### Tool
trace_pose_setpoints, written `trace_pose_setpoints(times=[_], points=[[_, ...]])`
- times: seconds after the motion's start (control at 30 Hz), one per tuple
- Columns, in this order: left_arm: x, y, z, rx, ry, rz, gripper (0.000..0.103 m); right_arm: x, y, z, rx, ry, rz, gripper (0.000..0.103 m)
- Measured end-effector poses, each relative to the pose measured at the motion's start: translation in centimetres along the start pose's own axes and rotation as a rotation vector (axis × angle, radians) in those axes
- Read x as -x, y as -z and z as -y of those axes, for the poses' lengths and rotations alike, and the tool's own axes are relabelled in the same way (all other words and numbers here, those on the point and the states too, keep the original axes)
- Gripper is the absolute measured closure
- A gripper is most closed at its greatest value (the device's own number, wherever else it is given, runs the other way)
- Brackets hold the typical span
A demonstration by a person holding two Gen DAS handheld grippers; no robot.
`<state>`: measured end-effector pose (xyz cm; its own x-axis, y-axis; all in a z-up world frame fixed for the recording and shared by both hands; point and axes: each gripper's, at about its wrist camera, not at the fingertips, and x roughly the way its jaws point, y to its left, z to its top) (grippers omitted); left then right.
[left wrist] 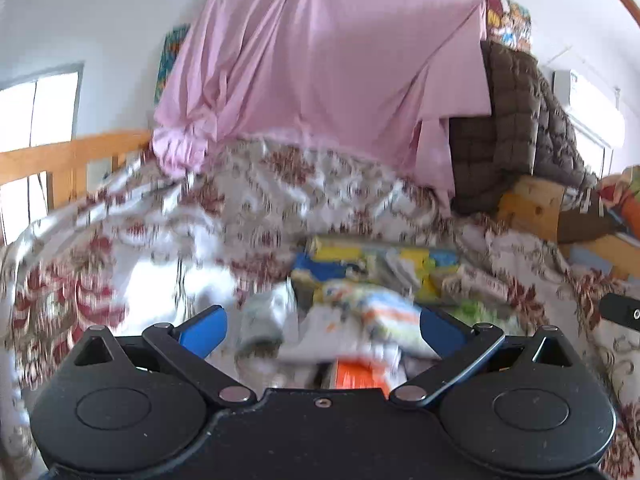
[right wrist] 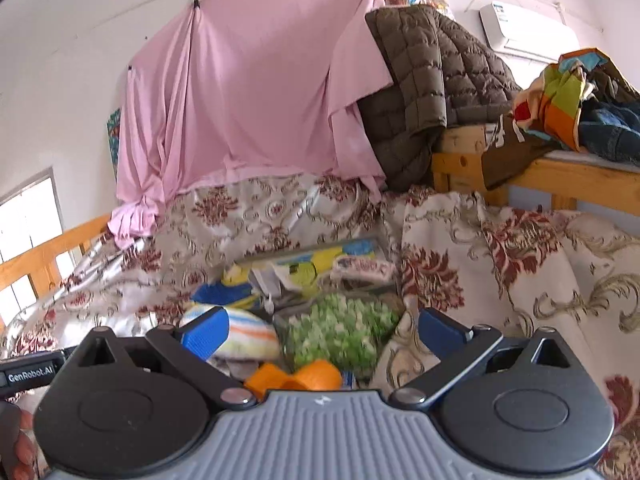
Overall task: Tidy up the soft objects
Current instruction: 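Open both grippers over the tray and pull back toward the pile, then move both open grippers over the pile toward the striped towel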
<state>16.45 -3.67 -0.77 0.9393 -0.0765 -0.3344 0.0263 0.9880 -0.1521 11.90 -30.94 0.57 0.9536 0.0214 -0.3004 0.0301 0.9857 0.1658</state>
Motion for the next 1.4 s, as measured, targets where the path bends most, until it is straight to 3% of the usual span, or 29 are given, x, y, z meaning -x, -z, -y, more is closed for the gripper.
trace_pose_setpoints(times=[0.53, 1.03, 1.4], points=[[-1.3, 4.3, -2.7, -0.011, -0.002, -0.217, 0.001, -2.2, 2.4, -0.8, 0.000, 0.002, -0.174, 0.000], [-2.3, 4.6, -2.6, -0.014, -0.057, -0.256, 0.001, -5.2, 3.8, -1.2, -0.001, 0.007, -0.333, 0.000], [-2.5, 4.1, -2.2, -0.003, -0.063, -0.238, 0.001, -6.1, 4.0, -1.5, -0.006, -0.017, -0.350, 0.000]])
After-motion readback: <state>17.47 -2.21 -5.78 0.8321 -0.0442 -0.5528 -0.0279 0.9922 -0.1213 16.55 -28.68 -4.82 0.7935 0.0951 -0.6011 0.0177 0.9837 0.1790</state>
